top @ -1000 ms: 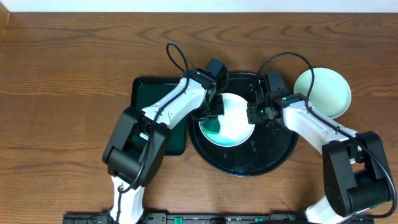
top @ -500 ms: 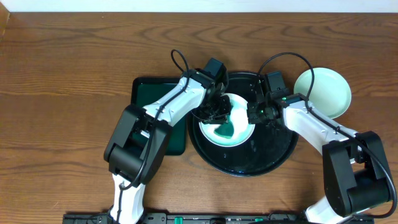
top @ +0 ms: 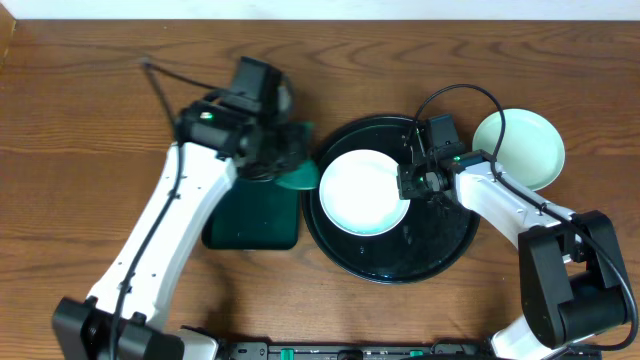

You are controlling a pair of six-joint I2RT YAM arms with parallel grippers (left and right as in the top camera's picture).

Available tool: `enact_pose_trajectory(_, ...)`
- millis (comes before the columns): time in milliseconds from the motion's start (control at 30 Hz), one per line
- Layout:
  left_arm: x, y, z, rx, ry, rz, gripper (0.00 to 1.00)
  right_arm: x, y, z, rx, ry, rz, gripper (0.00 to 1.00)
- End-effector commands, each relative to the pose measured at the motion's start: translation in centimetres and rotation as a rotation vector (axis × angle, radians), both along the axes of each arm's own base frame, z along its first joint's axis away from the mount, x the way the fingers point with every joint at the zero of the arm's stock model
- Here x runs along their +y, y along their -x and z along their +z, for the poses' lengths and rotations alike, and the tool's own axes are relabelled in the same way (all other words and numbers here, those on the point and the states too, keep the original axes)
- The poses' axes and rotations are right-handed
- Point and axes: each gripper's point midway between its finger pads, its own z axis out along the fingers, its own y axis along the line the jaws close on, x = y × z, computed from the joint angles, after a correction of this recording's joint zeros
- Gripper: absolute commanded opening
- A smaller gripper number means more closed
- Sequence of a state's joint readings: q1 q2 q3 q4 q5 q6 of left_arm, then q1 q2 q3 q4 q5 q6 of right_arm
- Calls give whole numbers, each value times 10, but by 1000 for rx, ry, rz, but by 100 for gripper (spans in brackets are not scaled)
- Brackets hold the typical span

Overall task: Clean dirty plates on tray and stack at the side
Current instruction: 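Carry the sponge with the left gripper back into the green basin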

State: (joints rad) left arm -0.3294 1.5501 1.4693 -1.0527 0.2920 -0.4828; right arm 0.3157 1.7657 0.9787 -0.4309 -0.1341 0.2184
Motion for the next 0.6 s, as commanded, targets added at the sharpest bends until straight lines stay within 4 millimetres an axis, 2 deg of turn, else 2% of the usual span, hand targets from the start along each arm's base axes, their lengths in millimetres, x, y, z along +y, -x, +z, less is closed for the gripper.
enact_pose_trajectory(0, 56, -4, -6, -15, -227, 65, 7, 8, 8, 1, 9, -13, 36, 1)
enact_pose_trajectory(100, 80, 4, -15, 34, -297, 83, 8, 8, 8, 1, 9, -13, 36, 1)
enact_pose_trajectory(267, 100, 12, -33, 94, -323, 86, 7, 8, 8, 1, 9, -13, 36, 1)
enact_pose_trajectory(400, 107, 16, -50, 129, -333, 83, 7, 8, 8, 1, 9, -13, 36, 1)
enact_pose_trajectory(567, 107, 16, -81, 121, -343, 33, 7, 8, 8, 1, 8, -14, 36, 1)
